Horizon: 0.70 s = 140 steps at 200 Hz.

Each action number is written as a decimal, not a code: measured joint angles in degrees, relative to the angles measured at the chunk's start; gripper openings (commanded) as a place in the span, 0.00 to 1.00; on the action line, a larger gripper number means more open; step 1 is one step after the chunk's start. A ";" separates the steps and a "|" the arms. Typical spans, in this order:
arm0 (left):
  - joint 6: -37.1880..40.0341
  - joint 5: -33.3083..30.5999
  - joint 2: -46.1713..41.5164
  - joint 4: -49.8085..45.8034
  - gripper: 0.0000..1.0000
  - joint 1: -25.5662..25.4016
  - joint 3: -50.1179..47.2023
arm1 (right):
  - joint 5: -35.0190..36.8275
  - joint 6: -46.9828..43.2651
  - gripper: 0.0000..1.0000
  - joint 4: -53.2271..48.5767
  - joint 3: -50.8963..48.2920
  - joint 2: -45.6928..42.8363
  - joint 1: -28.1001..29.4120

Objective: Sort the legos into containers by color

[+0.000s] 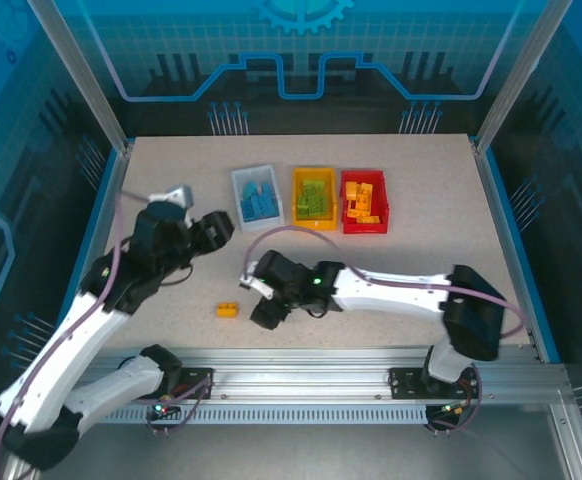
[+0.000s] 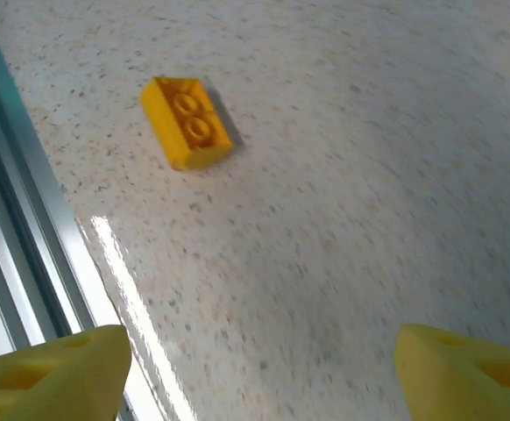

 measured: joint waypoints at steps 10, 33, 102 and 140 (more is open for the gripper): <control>-1.51 -1.18 -4.35 -3.30 0.63 0.00 -1.86 | -0.13 -2.12 0.82 -0.83 3.54 4.11 0.76; -5.38 -4.26 -15.52 -11.04 0.61 0.02 -5.18 | -0.57 -5.35 0.82 -3.19 11.26 12.57 2.10; -14.91 -8.98 -30.45 -25.05 0.59 0.04 -12.33 | -0.04 -6.97 0.69 -8.72 24.98 27.54 2.60; -15.58 -9.09 -29.53 -25.24 0.59 0.04 -12.35 | -0.11 -5.79 0.42 -9.73 28.70 29.73 2.60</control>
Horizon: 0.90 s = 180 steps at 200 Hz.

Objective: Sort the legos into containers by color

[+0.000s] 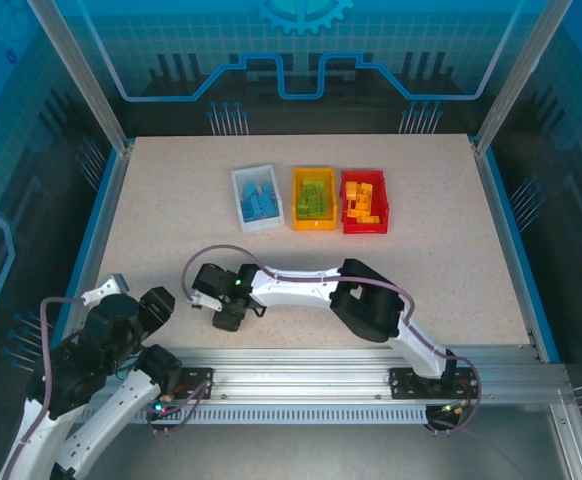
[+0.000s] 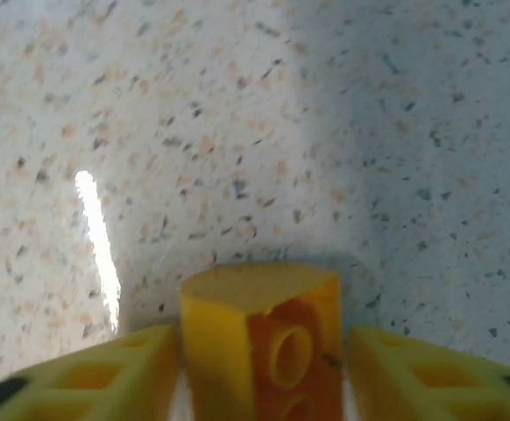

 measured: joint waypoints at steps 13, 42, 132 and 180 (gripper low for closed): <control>0.02 0.00 0.26 0.02 0.59 0.00 0.00 | -0.02 0.61 0.32 0.17 0.28 0.37 -0.07; 0.50 0.02 0.61 0.20 0.59 0.00 0.00 | 0.35 2.73 0.22 0.83 0.52 0.17 -0.17; 9.79 17.53 29.03 24.35 0.57 -0.94 0.50 | 3.89 14.14 0.23 9.64 -31.58 -38.62 -21.11; 12.41 19.39 46.75 38.71 0.57 -11.80 5.25 | 2.80 19.30 0.22 9.64 -33.92 -41.31 -43.43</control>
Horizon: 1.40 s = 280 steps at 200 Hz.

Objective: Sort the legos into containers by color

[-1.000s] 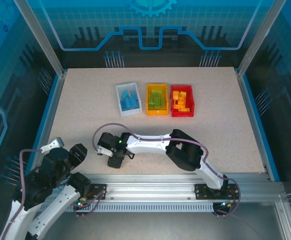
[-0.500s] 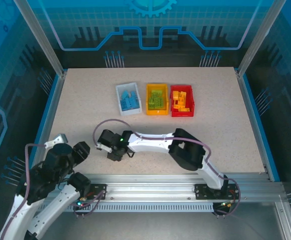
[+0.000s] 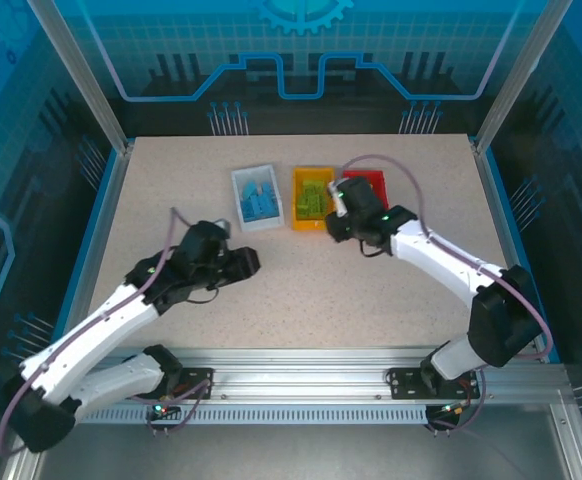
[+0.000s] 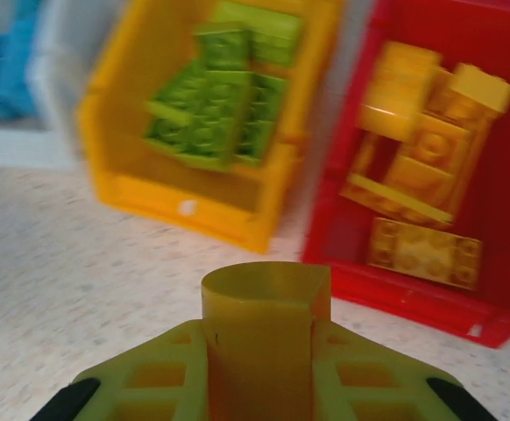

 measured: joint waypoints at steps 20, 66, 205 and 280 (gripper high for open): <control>0.09 0.00 5.01 4.63 0.57 -2.93 1.90 | -0.09 1.49 0.22 -2.56 5.53 6.49 -4.35; 0.13 -0.02 11.61 9.22 0.57 -7.26 4.02 | 3.43 6.03 0.27 -10.23 20.61 20.79 -8.79; 2.84 -3.80 7.82 6.51 0.98 -6.05 4.55 | 10.21 5.90 1.00 -17.03 23.91 16.83 -6.64; 3.87 -28.94 -10.99 1.18 0.99 4.87 -4.33 | 27.39 4.61 1.00 1.22 -18.97 -39.63 -3.13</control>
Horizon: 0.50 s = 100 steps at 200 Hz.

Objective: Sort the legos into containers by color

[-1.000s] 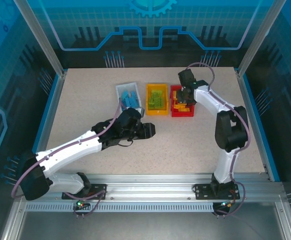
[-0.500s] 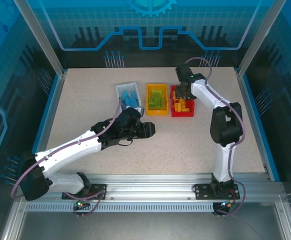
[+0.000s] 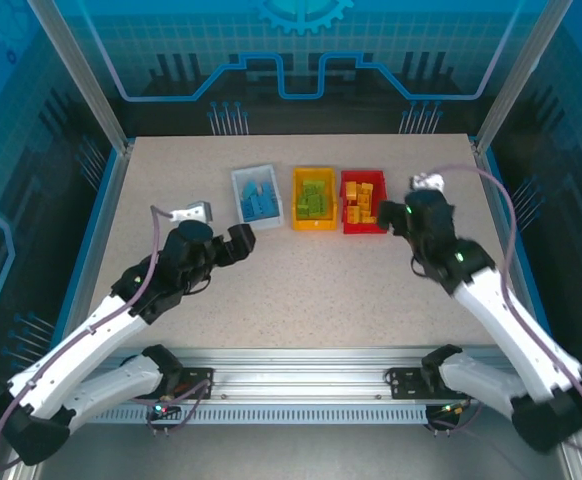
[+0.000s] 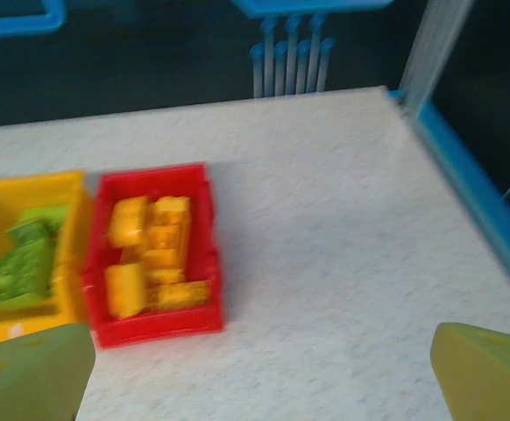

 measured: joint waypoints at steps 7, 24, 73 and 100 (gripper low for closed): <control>0.11 -5.20 0.55 -0.13 0.99 0.17 -1.05 | -0.37 -1.62 1.00 3.98 -5.01 -2.89 -2.45; 5.31 -14.08 1.44 4.46 0.99 0.61 -7.02 | -1.53 -4.83 1.00 11.30 -16.00 -6.36 -9.11; 27.89 -14.16 6.97 27.23 0.99 8.37 -22.93 | -11.56 -8.87 1.00 28.72 -28.92 6.21 -20.31; 35.71 -11.13 14.95 40.76 0.99 13.70 -23.17 | -17.38 -10.34 1.00 42.16 -28.92 18.47 -21.03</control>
